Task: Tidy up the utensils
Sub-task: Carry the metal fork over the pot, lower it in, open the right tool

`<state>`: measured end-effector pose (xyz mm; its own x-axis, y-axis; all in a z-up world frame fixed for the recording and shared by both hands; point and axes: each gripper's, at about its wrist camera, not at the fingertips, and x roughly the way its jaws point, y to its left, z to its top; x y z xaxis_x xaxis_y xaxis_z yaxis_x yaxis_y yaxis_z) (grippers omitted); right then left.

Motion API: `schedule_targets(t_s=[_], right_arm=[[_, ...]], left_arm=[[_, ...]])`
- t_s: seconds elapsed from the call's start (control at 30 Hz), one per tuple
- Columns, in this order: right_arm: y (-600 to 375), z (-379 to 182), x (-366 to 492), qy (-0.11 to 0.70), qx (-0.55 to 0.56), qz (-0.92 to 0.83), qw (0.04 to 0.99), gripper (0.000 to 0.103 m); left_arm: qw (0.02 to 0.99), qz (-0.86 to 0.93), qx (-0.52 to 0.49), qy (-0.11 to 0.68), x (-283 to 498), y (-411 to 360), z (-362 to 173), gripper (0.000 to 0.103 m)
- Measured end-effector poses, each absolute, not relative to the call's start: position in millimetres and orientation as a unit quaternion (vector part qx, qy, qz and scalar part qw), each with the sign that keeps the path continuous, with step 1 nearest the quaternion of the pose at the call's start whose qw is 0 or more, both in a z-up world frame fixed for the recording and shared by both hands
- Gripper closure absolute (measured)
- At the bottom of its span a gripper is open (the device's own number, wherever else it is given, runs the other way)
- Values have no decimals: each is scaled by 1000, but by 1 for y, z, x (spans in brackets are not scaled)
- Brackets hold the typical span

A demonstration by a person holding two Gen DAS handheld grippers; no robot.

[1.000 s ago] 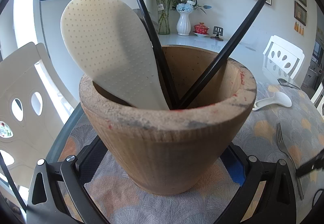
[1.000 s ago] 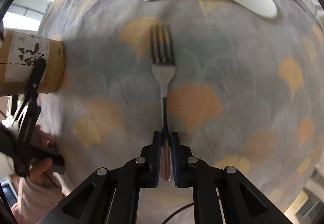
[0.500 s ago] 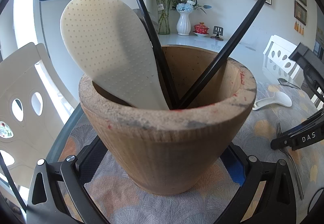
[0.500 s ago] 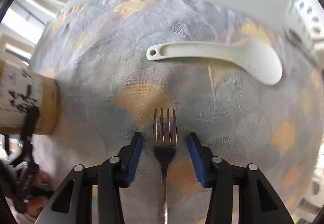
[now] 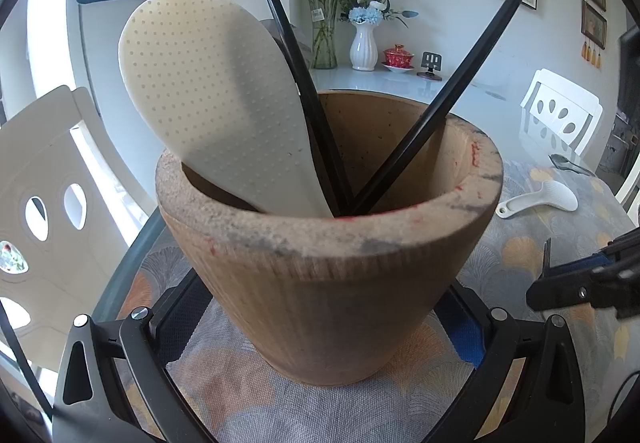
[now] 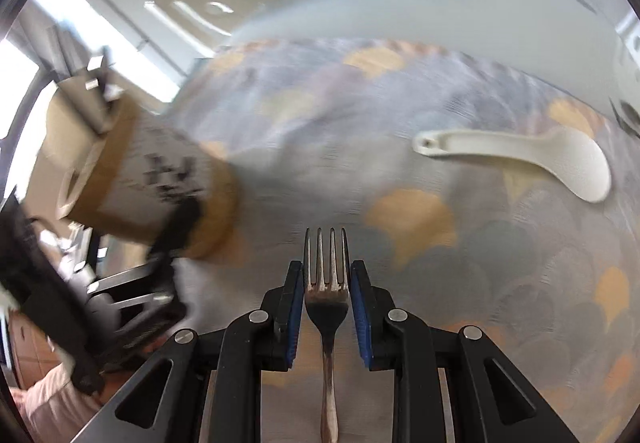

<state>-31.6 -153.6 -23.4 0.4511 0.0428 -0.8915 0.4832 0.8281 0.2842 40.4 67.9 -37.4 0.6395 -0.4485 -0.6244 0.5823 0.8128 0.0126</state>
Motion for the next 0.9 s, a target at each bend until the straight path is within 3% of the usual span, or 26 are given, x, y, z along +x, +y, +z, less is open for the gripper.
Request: schedule_targets(t_s=[0.53, 0.9], right_arm=[[-120, 11, 30, 418, 222, -34, 880, 81], [-104, 79, 31, 360, 170, -33, 917, 81]], left_arm=[[900, -286, 108, 310, 37, 69, -36, 0], [899, -287, 106, 312, 38, 70, -37, 1]])
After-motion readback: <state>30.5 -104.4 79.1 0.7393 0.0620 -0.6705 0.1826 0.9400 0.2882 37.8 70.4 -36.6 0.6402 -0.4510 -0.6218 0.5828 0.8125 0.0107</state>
